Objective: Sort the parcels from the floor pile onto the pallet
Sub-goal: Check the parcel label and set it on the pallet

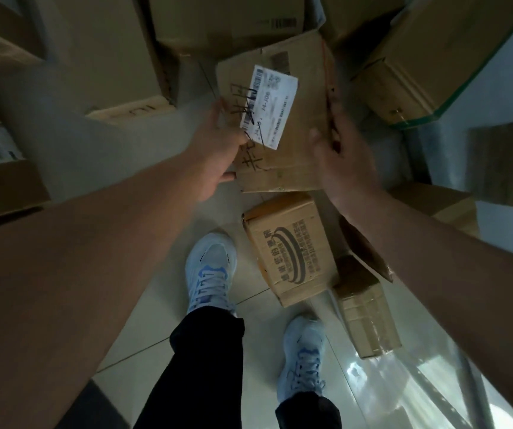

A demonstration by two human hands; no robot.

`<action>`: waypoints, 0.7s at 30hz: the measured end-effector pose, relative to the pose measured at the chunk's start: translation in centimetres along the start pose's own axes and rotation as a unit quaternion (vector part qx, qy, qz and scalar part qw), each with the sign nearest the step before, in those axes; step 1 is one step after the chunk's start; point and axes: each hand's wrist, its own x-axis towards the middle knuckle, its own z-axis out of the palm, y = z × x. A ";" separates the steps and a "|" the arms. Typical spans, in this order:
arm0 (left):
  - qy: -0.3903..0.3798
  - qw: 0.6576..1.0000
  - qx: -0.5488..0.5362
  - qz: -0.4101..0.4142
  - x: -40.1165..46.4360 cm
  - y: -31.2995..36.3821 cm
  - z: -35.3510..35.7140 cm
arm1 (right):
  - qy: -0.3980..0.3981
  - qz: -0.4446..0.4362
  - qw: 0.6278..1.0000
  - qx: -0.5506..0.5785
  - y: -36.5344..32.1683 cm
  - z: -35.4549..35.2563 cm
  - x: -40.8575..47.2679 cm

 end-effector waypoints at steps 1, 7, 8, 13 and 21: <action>0.007 1.000 -0.003 0.006 -0.8 0.5 -0.5 | -0.007 -0.001 1.000 0.014 -0.9 -0.2 -0.5; 0.055 0.995 0.037 0.075 -8.5 3.6 -4.0 | -0.031 -0.028 0.998 0.045 -6.9 -1.5 -5.4; 0.062 0.993 0.046 0.086 -10.3 4.1 -4.5 | -0.035 -0.034 0.997 0.051 -8.0 -1.9 -6.6; 0.102 0.982 0.075 0.138 -20.4 6.4 -7.4 | -0.087 -0.048 0.993 0.057 -13.6 -4.3 -14.2; 0.156 0.969 0.107 0.157 -42.1 10.3 -11.8 | -0.204 -0.109 0.973 -0.001 -24.7 -13.1 -28.1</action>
